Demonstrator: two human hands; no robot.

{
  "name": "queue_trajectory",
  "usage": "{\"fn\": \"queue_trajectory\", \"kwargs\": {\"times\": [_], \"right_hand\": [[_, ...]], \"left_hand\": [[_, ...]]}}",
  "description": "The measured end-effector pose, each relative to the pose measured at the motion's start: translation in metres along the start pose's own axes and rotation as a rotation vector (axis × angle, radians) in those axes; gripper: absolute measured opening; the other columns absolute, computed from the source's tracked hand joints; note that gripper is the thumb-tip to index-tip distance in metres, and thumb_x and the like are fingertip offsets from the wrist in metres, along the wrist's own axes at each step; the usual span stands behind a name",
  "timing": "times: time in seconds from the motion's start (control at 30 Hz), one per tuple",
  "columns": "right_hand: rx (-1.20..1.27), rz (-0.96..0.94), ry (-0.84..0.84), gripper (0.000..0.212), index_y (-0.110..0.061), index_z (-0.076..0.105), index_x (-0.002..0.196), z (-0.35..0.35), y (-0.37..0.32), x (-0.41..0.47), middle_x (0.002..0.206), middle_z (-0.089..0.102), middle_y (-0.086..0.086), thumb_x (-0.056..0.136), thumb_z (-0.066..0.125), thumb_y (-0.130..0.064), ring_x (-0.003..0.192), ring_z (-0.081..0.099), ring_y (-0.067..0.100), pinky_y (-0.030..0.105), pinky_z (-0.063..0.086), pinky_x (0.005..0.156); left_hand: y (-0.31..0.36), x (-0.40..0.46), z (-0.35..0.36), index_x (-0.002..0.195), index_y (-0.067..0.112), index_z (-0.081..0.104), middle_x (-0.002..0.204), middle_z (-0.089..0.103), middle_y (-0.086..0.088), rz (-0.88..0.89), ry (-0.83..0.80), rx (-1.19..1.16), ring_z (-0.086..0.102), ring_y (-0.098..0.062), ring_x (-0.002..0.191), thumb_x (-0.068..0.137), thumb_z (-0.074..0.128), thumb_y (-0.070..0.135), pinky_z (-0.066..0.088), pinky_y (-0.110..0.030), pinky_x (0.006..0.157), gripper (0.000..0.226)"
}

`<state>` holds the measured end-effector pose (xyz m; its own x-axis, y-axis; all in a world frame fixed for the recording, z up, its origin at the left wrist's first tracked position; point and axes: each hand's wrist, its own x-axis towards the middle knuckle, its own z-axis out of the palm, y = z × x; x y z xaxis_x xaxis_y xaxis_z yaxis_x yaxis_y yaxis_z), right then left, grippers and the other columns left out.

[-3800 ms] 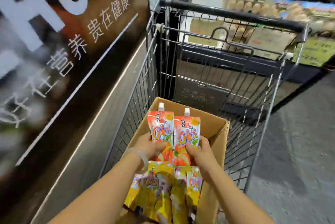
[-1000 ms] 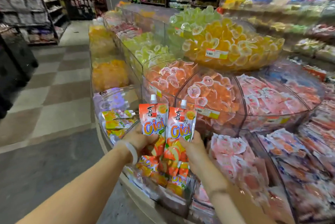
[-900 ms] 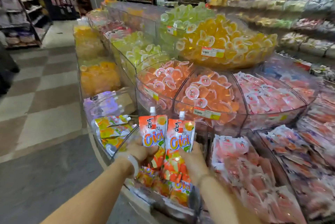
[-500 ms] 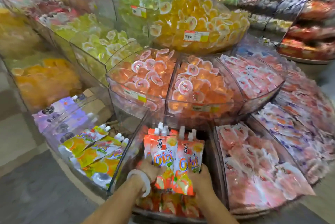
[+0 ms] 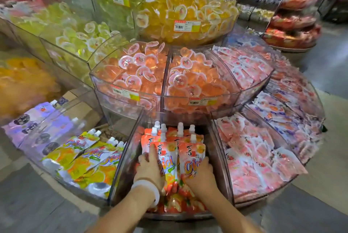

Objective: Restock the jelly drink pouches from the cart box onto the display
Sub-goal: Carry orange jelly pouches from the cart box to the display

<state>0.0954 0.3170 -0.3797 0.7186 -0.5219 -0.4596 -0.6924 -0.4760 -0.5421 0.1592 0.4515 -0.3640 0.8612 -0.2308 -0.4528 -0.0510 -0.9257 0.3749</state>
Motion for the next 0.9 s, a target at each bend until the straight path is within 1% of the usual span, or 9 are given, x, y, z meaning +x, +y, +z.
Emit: {"fn": "queue_trajectory", "kwargs": {"times": [0.07, 0.13, 0.2, 0.3, 0.47, 0.6, 0.73, 0.83, 0.9], "right_hand": [[-0.178, -0.099, -0.015, 0.095, -0.014, -0.003, 0.151, -0.002, -0.002, -0.009, 0.154, 0.008, 0.015, 0.083, 0.064, -0.017, 0.14, 0.022, 0.032, 0.036, 0.032, 0.111], [-0.341, -0.178, -0.036, 0.095, -0.024, -0.009, 0.151, -0.002, -0.004, -0.014, 0.158, -0.008, 0.009, 0.086, 0.059, -0.012, 0.145, 0.006, 0.032, 0.037, 0.03, 0.112], [-0.395, -0.184, -0.052, 0.094, -0.026, -0.01, 0.151, -0.002, -0.007, -0.014, 0.159, -0.011, 0.007, 0.087, 0.058, -0.01, 0.146, 0.001, 0.031, 0.038, 0.03, 0.112], [-0.428, -0.179, -0.045, 0.095, -0.026, -0.007, 0.151, -0.003, -0.009, -0.012, 0.159, -0.011, 0.008, 0.086, 0.061, -0.01, 0.146, 0.002, 0.032, 0.04, 0.028, 0.113], [-0.482, -0.237, -0.045, 0.093, -0.021, 0.001, 0.151, -0.014, -0.011, -0.018, 0.158, -0.006, 0.012, 0.084, 0.063, -0.012, 0.144, 0.009, 0.034, 0.041, 0.03, 0.112], [-0.45, -0.313, -0.033, 0.084, -0.019, 0.01, 0.15, -0.035, -0.019, -0.03, 0.158, -0.003, 0.01, 0.085, 0.062, -0.011, 0.144, 0.009, 0.034, 0.042, 0.027, 0.114], [-0.334, -0.438, 0.048, 0.08, -0.018, 0.021, 0.147, -0.079, -0.011, -0.057, 0.156, 0.008, 0.007, 0.082, 0.068, -0.018, 0.142, 0.015, 0.03, 0.038, 0.028, 0.114], [-0.302, -0.437, 0.126, 0.08, -0.016, 0.019, 0.147, -0.126, 0.021, -0.079, 0.155, 0.012, 0.009, 0.083, 0.067, -0.022, 0.142, 0.016, 0.03, 0.036, 0.024, 0.113], [-0.288, -0.381, 0.188, 0.078, -0.018, 0.019, 0.148, -0.155, 0.056, -0.094, 0.154, 0.016, 0.009, 0.085, 0.065, -0.028, 0.142, 0.017, 0.029, 0.037, 0.024, 0.113]], "left_hand": [[0.0, -0.003, 0.001, 0.149, 0.029, -0.013, 0.154, -0.005, -0.02, 0.046, -0.036, 0.123, 0.027, -0.035, 0.138, 0.081, 0.068, 0.013, 0.035, -0.037, 0.107, 0.107], [0.0, -0.002, 0.004, 0.149, 0.032, -0.009, 0.154, -0.009, -0.02, 0.073, -0.056, 0.164, 0.028, -0.036, 0.138, 0.08, 0.067, 0.011, 0.036, -0.036, 0.107, 0.105], [0.002, -0.001, 0.004, 0.149, 0.031, -0.008, 0.155, -0.009, -0.019, 0.076, -0.062, 0.17, 0.032, -0.034, 0.135, 0.079, 0.066, 0.006, 0.039, -0.034, 0.106, 0.105], [0.004, -0.002, 0.001, 0.149, 0.03, -0.008, 0.154, -0.006, -0.017, 0.078, -0.063, 0.208, 0.031, -0.032, 0.135, 0.079, 0.064, 0.002, 0.04, -0.035, 0.104, 0.104], [0.012, -0.011, -0.007, 0.149, 0.024, 0.001, 0.154, 0.001, -0.014, 0.085, -0.041, 0.338, 0.019, -0.032, 0.139, 0.079, 0.068, 0.015, 0.033, -0.041, 0.108, 0.097], [0.036, -0.026, -0.016, 0.148, 0.024, 0.008, 0.154, 0.006, -0.008, 0.136, 0.027, 0.332, 0.019, -0.029, 0.14, 0.085, 0.061, 0.015, 0.031, -0.041, 0.108, 0.083], [0.075, -0.048, -0.019, 0.147, 0.022, 0.008, 0.148, 0.014, -0.009, 0.277, 0.124, 0.365, 0.022, -0.031, 0.139, 0.071, 0.077, 0.024, 0.034, -0.041, 0.107, 0.102], [0.121, -0.078, -0.015, 0.145, 0.023, 0.018, 0.148, 0.019, -0.009, 0.409, 0.172, 0.368, 0.025, -0.03, 0.137, 0.072, 0.075, 0.031, 0.033, -0.04, 0.107, 0.092], [0.155, -0.102, -0.004, 0.146, 0.022, 0.017, 0.146, 0.022, -0.009, 0.508, 0.184, 0.377, 0.027, -0.032, 0.135, 0.074, 0.071, 0.033, 0.033, -0.041, 0.107, 0.09]]}}
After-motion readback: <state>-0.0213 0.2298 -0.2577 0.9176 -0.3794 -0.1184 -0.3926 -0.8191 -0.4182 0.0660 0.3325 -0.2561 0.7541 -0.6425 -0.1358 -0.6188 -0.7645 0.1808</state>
